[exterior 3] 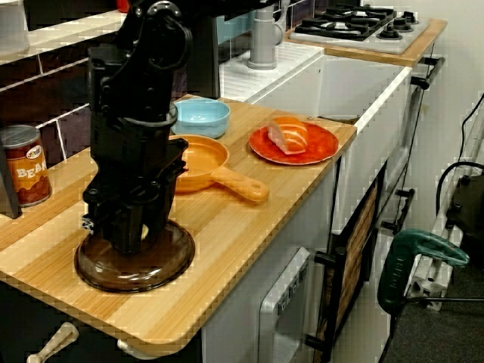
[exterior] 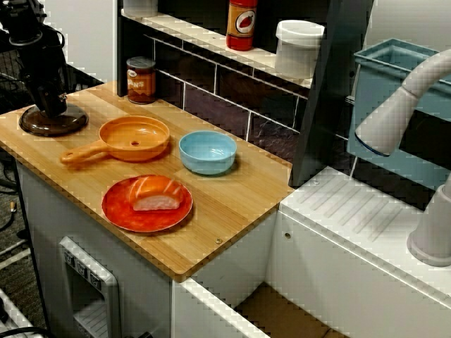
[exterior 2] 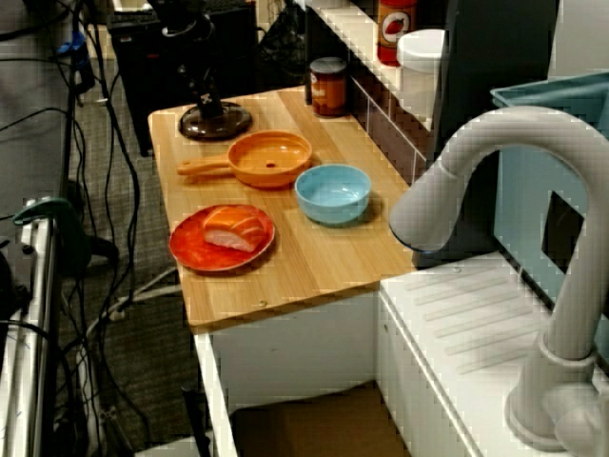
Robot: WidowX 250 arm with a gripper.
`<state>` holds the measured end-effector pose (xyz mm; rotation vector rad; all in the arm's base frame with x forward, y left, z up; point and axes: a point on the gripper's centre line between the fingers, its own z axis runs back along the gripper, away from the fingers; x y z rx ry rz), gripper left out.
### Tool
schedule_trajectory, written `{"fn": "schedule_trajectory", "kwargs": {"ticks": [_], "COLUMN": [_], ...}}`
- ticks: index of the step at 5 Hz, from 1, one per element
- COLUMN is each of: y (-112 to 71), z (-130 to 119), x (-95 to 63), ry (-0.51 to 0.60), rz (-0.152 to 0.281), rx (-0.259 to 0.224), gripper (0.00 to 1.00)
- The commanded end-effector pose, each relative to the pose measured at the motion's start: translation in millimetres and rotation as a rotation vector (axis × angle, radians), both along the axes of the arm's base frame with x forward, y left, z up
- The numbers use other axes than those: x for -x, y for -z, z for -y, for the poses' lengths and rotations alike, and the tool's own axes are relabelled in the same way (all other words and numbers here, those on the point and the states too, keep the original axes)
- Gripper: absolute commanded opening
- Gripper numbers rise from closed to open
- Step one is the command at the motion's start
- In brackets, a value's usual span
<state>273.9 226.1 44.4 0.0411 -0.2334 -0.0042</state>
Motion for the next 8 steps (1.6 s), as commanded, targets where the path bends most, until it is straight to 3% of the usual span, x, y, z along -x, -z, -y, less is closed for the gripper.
{"fn": "schedule_trajectory", "kwargs": {"ticks": [1,4,5,6,7,8], "y": [-38.7,-48.8,-50.9,-56.9,-63.5,-62.6], "z": [-6.3,7.8,21.1,37.0,54.8,71.8], "x": [8.8,7.3,5.6,3.2,4.8,5.5], "ry": [0.004,0.047,0.029,0.066,0.055,0.07], "rz": [0.063,0.071,0.091,0.086,0.12,0.125], "rx": [0.008,0.025,-0.008,0.007,-0.02,-0.033], "gripper": [0.0,0.0,0.0,0.0,0.0,0.0]}}
